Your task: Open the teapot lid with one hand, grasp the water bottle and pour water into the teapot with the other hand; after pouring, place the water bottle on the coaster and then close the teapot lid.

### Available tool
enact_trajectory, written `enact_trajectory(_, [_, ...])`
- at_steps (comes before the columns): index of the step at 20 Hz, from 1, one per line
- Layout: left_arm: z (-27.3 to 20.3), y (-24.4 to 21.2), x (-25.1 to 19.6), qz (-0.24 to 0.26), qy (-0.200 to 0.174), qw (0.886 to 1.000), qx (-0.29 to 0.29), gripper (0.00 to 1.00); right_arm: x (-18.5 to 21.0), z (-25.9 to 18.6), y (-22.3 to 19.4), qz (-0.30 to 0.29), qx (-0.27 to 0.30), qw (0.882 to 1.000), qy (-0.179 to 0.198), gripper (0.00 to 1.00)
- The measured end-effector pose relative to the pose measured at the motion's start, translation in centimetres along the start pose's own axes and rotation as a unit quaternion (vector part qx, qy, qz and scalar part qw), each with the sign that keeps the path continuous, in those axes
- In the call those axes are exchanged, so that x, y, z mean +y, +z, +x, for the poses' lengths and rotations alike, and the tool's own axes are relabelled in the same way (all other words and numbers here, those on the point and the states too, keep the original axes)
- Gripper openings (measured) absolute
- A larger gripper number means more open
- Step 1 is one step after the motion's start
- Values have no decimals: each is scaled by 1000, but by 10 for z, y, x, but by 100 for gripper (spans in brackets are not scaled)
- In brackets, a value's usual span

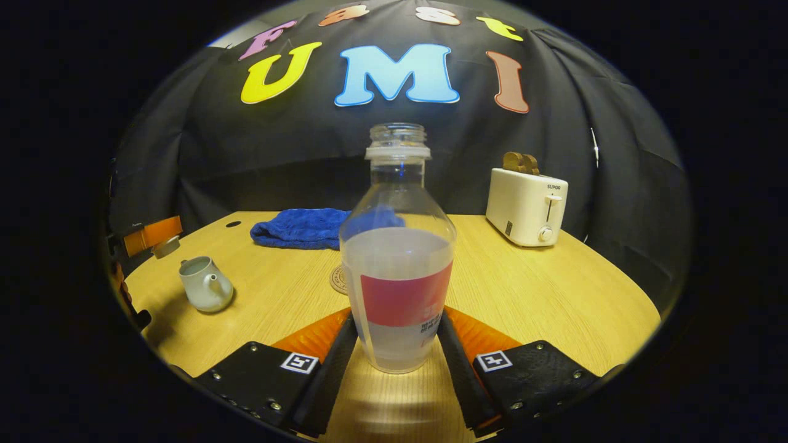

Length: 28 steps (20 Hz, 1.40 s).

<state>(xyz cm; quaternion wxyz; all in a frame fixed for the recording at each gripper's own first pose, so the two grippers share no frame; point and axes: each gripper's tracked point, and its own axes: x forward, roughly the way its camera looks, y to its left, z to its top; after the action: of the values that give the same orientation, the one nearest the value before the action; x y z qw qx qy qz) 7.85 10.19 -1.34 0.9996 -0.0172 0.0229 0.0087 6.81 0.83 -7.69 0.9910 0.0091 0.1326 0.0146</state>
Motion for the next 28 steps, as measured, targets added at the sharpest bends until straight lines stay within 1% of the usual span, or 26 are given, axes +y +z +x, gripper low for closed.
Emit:
enact_trajectory(2, [-2, -4, 11, -5, 5, 1000, 5, 16, 4, 0, 4, -29, 0, 1000, -1, 78])
enact_trajectory(5, [-5, -12, 23, -12, 10, 1000, 11, 17, 16, 2, 24, -101, -14, 995, -7, 77])
enact_trajectory(6, [-7, -13, 27, -14, 11, 1000, 13, 17, 21, 4, 31, -134, -19, 991, -12, 77])
enact_trajectory(9, [-10, -18, 39, -21, 16, 1000, 15, 17, 39, 10, 47, -233, -34, 972, -23, 76])
enact_trajectory(12, [-17, -21, 52, -24, 22, 999, 16, 17, 63, 20, 49, -292, -34, 956, -15, 77])
enact_trajectory(14, [-21, -21, 61, -24, 27, 999, 17, 17, 74, 26, 53, -340, -37, 939, -23, 77])
enact_trajectory(16, [-26, -22, 71, -25, 33, 999, 17, 17, 85, 31, 54, -381, -38, 924, -23, 76])
enact_trajectory(19, [-31, -22, 84, -29, 41, 999, 15, 16, 98, 36, 54, -420, -37, 907, -21, 76])
enact_trajectory(21, [-33, -25, 91, -29, 46, 998, 17, 17, 102, 40, 57, -450, -39, 892, -30, 77])
enact_trajectory(24, [-36, -29, 99, -32, 49, 998, 21, 17, 106, 41, 62, -502, -47, 862, -48, 76])
enact_trajectory(25, [-37, -30, 101, -31, 50, 998, 22, 17, 107, 41, 63, -519, -50, 852, -53, 76])
enact_trajectory(26, [-38, -31, 102, -32, 51, 998, 22, 14, 109, 40, 65, -536, -55, 840, -59, 76])
enact_trajectory(28, [-37, -31, 104, -33, 52, 998, 24, 15, 112, 40, 68, -569, -66, 817, -70, 76])
